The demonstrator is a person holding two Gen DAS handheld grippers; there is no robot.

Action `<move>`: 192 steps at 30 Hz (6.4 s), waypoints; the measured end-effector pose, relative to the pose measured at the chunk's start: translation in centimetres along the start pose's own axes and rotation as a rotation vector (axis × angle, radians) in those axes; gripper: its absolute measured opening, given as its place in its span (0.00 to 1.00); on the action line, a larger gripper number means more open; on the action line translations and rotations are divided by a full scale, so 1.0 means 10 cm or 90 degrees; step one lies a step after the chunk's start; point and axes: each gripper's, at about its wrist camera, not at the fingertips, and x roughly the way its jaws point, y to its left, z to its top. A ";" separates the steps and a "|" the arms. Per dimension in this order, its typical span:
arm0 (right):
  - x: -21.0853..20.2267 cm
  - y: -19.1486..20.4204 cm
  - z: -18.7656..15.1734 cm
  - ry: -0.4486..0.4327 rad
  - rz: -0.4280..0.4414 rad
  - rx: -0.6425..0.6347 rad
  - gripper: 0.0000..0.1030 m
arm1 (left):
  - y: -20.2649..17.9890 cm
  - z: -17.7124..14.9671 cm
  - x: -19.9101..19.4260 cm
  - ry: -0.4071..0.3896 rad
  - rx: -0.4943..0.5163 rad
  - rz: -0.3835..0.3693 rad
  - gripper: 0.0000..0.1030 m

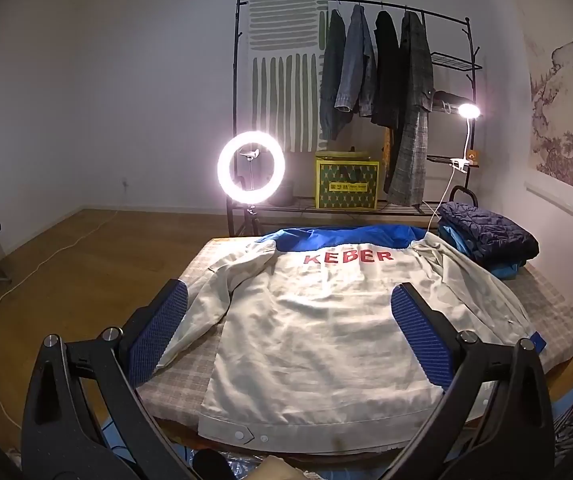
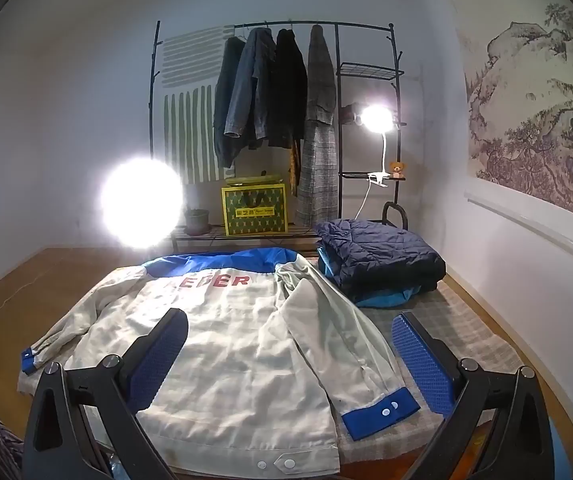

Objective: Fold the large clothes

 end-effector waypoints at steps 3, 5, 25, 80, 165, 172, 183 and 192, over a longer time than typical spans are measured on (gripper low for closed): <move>-0.01 0.01 0.00 0.000 0.000 0.000 1.00 | -0.01 -0.02 -0.01 -0.002 -0.005 0.001 1.00; 0.00 0.01 -0.01 0.001 -0.001 -0.001 1.00 | 0.00 -0.01 -0.01 -0.001 -0.005 0.000 1.00; -0.04 0.02 0.00 -0.002 -0.004 -0.005 1.00 | -0.01 -0.02 -0.01 -0.001 -0.009 0.001 1.00; 0.17 0.14 -0.01 0.016 -0.007 -0.004 1.00 | 0.02 0.05 -0.06 0.009 -0.013 0.021 1.00; 2.56 1.53 -0.20 0.186 0.223 -0.074 0.95 | 3.55 -1.48 2.72 0.359 -0.471 0.070 0.04; 2.56 1.58 -0.24 0.194 0.227 -0.077 0.95 | 3.12 -0.97 2.27 0.260 -0.364 0.021 0.03; 2.70 1.69 -0.32 0.235 0.248 -0.067 0.95 | 1.41 -0.60 1.72 0.187 -0.062 -0.171 0.02; 3.04 1.78 -0.44 0.359 0.347 0.005 0.68 | 0.47 -0.98 1.40 0.249 0.098 -0.284 0.02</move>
